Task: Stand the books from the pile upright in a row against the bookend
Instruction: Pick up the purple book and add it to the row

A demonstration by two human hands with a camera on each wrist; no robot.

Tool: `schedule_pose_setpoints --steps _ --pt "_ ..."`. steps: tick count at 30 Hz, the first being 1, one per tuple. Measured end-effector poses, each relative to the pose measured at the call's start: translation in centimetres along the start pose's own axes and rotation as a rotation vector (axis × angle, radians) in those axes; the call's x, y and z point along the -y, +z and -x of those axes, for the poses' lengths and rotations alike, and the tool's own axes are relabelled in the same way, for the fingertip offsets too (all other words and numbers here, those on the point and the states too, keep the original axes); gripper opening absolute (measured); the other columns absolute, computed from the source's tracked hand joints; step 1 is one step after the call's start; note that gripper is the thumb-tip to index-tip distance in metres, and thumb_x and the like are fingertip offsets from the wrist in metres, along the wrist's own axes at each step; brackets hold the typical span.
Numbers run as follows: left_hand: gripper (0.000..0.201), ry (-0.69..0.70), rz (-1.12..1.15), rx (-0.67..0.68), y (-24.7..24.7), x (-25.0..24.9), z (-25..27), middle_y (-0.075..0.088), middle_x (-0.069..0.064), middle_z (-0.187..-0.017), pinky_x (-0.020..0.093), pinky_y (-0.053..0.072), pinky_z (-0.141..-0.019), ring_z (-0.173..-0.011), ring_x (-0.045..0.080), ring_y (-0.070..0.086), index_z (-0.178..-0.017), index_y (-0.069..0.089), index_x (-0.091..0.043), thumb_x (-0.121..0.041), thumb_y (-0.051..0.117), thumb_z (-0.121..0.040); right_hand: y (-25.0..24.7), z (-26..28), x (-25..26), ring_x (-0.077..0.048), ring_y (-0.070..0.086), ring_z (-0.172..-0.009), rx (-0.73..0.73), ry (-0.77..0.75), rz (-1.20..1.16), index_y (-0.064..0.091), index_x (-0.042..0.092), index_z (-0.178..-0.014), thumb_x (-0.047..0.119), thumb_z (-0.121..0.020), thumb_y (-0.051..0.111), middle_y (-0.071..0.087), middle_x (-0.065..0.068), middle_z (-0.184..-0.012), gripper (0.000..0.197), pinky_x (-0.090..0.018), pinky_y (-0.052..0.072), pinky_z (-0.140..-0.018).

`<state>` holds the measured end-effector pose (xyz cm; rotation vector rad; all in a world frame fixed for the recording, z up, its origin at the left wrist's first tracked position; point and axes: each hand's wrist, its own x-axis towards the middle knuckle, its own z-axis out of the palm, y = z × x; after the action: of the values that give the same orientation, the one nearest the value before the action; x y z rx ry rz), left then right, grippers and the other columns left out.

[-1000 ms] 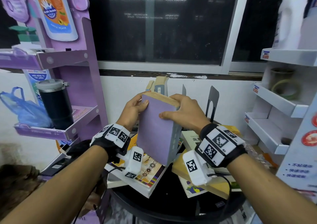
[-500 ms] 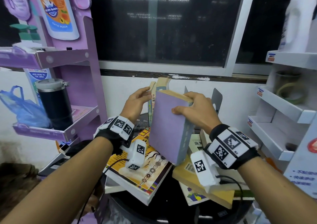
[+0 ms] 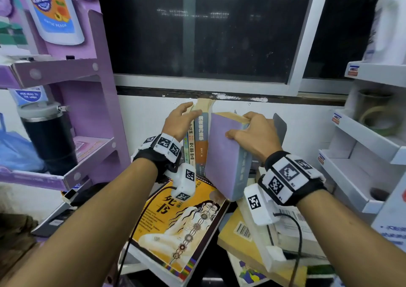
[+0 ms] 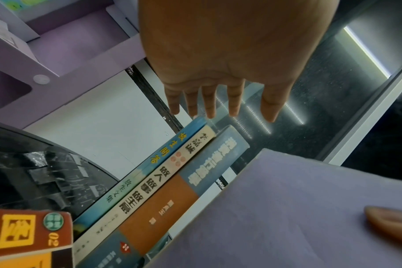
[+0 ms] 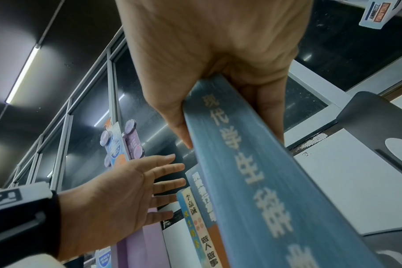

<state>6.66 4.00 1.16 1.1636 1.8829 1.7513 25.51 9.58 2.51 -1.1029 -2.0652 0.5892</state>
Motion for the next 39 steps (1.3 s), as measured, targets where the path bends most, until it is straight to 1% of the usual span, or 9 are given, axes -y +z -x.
schedule_pose_setpoints --steps 4,6,8,12,16,21,28,34,39 --pt "0.055 0.023 -0.079 0.024 0.5 0.8 -1.8 0.045 0.006 -0.145 0.037 0.037 -0.107 -0.129 0.023 0.046 -0.14 0.046 -0.025 -0.04 0.06 -0.089 0.8 -1.7 0.0 -0.024 0.06 -0.084 -0.017 -0.009 0.059 0.062 0.013 -0.094 0.031 -0.072 0.072 0.064 -0.005 -0.093 0.03 -0.026 0.044 -0.06" --pt "0.062 0.034 -0.076 0.05 0.7 0.8 -2.2 0.047 0.005 -0.144 0.04 0.036 -0.11 -0.129 0.022 0.047 -0.14 0.047 -0.027 -0.046 0.063 -0.083 1.3 -2.4 0.0 -0.023 0.053 -0.084 -0.031 -0.016 0.089 0.06 0.011 -0.098 0.03 -0.075 0.071 0.059 -0.005 -0.094 0.032 -0.025 0.038 -0.062" --pt "0.067 0.03 -0.061 0.069 0.9 1.1 -2.7 0.052 0.003 -0.141 0.043 0.037 -0.11 -0.127 0.021 0.05 -0.137 0.051 -0.028 -0.052 0.065 -0.075 1.9 -3.0 0.0 -0.024 0.049 -0.084 -0.042 -0.016 0.117 0.059 0.011 -0.1 0.03 -0.076 0.07 0.054 -0.006 -0.093 0.032 -0.025 0.036 -0.066" --pt "0.039 0.063 -0.06 0.051 1.4 2.1 -3.9 0.057 0.001 -0.131 0.04 0.041 -0.106 -0.12 0.019 0.054 -0.121 0.061 -0.028 -0.039 0.067 -0.084 3.6 -4.1 -0.1 -0.032 0.058 -0.088 -0.041 -0.012 0.112 0.059 0.011 -0.099 0.028 -0.073 0.068 0.061 -0.009 -0.096 0.032 -0.027 0.044 -0.066" --pt "0.034 0.049 0.02 0.067 1.2 2.9 -4.4 0.063 -0.003 -0.119 0.041 0.048 -0.099 -0.108 0.017 0.062 -0.107 0.062 -0.029 -0.041 0.071 -0.077 5.3 -4.7 -0.3 -0.034 0.06 -0.093 -0.048 0.009 0.09 0.058 0.01 -0.104 0.027 -0.075 0.065 0.063 -0.011 -0.102 0.035 -0.029 0.047 -0.071" --pt "0.032 0.056 0.026 0.06 1.2 3.5 -4.9 0.063 -0.003 -0.119 0.036 0.048 -0.098 -0.109 0.015 0.061 -0.11 0.059 -0.026 -0.038 0.07 -0.083 6.9 -4.8 -0.5 -0.036 0.058 -0.104 -0.047 0.038 0.075 0.056 0.011 -0.115 0.034 -0.078 0.068 0.063 -0.014 -0.111 0.045 -0.032 0.044 -0.076" --pt "0.036 0.077 0.01 0.057 1.2 3.9 -5.2 0.063 -0.004 -0.121 0.037 0.047 -0.099 -0.111 0.013 0.059 -0.111 0.059 -0.029 -0.044 0.07 -0.081 8.6 -4.6 -0.8 -0.036 0.057 -0.106 -0.032 0.069 0.04 0.056 0.01 -0.115 0.038 -0.077 0.073 0.062 -0.014 -0.113 0.05 -0.035 0.048 -0.079" --pt "0.036 0.081 0.008 0.055 1.3 3.9 -5.2 0.062 -0.004 -0.12 0.037 0.048 -0.098 -0.109 0.014 0.06 -0.114 0.059 -0.028 -0.043 0.069 -0.082 9.4 -4.3 -0.9 -0.034 0.057 -0.109 -0.002 0.058 0.037 0.054 0.011 -0.119 0.051 -0.071 0.078 0.063 -0.013 -0.115 0.067 -0.035 0.049 -0.082" --pt "0.039 0.094 0.017 0.063 1.2 4.0 -5.1 0.063 -0.005 -0.118 0.041 0.048 -0.099 -0.108 0.014 0.061 -0.11 0.059 -0.03 -0.047 0.07 -0.077 9.1 -4.1 -0.9 -0.033 0.057 -0.11 0.114 0.018 0.103 0.044 0.008 -0.127 0.051 -0.07 0.079 0.06 -0.014 -0.119 0.08 -0.033 0.046 -0.078"
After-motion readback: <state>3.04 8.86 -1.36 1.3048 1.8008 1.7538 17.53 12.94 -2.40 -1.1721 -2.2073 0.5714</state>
